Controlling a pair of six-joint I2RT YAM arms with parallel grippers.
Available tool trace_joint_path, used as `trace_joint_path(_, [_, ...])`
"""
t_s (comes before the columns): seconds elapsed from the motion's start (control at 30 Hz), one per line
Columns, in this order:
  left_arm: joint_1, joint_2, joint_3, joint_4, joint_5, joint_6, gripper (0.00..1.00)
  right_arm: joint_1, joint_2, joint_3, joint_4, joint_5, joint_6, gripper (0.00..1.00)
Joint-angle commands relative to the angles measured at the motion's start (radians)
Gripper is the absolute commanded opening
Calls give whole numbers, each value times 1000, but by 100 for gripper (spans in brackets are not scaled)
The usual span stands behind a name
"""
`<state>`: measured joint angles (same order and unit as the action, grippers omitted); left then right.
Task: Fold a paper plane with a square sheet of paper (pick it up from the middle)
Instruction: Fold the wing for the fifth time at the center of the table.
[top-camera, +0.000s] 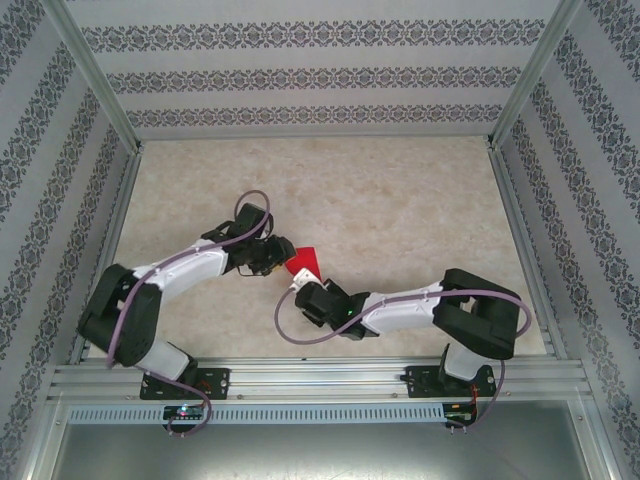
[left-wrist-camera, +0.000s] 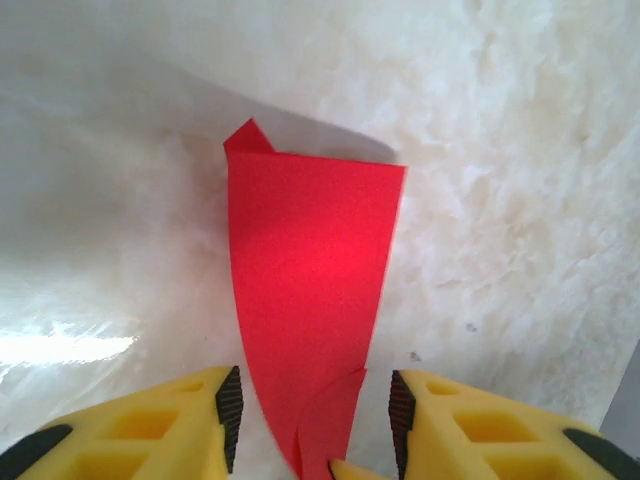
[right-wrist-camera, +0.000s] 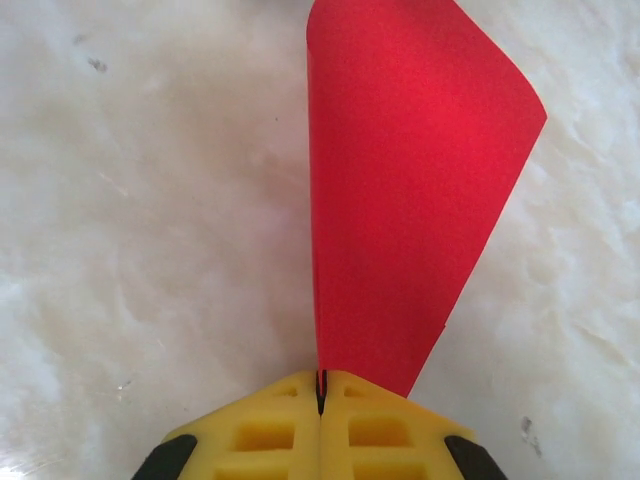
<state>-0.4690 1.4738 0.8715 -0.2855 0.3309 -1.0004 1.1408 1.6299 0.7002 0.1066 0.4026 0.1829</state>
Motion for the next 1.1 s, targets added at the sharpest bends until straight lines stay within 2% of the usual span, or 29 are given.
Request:
trace_joint_path(0.0, [15,-100,-30,-91,-149,3,54,-51,-52,-46,112,-207,94,0])
trace_joint_path(0.2, [20,-179,-75,-98,-198,-4,57,-109,-38,-82,211,-366,181,0])
trace_joint_path(0.7, [20,-162,-102,-21,-120,5,52,-240,-22,-165,363,-568,398,0])
trace_joint_path(1.07, [17,-142,-140,86,-34,-6,49,-375,41,-247,575,-762,614,0])
